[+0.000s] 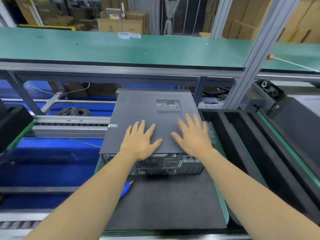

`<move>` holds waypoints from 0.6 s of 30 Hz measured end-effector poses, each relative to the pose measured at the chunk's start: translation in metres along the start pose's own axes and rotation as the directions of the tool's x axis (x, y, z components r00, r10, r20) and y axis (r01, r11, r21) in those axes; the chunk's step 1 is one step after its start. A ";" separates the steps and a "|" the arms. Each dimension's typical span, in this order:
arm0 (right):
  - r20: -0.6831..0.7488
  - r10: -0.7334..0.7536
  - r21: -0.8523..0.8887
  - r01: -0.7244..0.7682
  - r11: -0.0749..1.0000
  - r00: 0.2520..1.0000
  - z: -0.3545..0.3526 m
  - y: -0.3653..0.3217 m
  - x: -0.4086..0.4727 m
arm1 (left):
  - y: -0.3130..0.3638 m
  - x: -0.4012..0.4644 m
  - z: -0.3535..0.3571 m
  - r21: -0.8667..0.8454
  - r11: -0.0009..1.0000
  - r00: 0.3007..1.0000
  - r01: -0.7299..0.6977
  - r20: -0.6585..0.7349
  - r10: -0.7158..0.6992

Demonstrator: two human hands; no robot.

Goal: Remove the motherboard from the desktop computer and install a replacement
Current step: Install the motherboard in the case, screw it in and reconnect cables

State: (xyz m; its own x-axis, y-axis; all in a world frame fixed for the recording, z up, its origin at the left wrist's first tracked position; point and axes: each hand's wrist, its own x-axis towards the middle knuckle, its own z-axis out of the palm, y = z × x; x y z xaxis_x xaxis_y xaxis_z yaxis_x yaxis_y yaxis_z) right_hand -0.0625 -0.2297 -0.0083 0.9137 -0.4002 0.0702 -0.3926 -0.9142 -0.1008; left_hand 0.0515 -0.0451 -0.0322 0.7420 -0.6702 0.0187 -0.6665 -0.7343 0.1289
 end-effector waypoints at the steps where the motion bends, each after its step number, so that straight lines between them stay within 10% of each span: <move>1: 0.093 -0.113 0.057 0.108 0.992 0.989 0.001 -0.012 0.001 | 0.002 -0.001 0.001 0.009 0.997 0.996 -0.072 0.053 0.072; 7: 0.404 -0.280 0.156 0.237 0.959 0.871 -0.005 -0.016 -0.003 | -0.017 -0.007 -0.004 0.085 0.968 0.960 -0.237 0.177 0.219; 18: 0.151 -0.243 -0.198 0.270 0.942 0.958 0.025 -0.038 -0.031 | -0.006 -0.016 0.002 0.196 0.948 0.968 -0.250 0.079 0.239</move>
State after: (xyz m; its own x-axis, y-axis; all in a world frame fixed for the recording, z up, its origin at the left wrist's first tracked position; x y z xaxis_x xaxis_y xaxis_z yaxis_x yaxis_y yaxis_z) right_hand -0.0739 -0.1811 -0.0316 0.9867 -0.1517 -0.0583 -0.1439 -0.9823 0.1203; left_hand 0.0437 -0.0298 -0.0350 0.5528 -0.8328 -0.0291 -0.8319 -0.5495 -0.0769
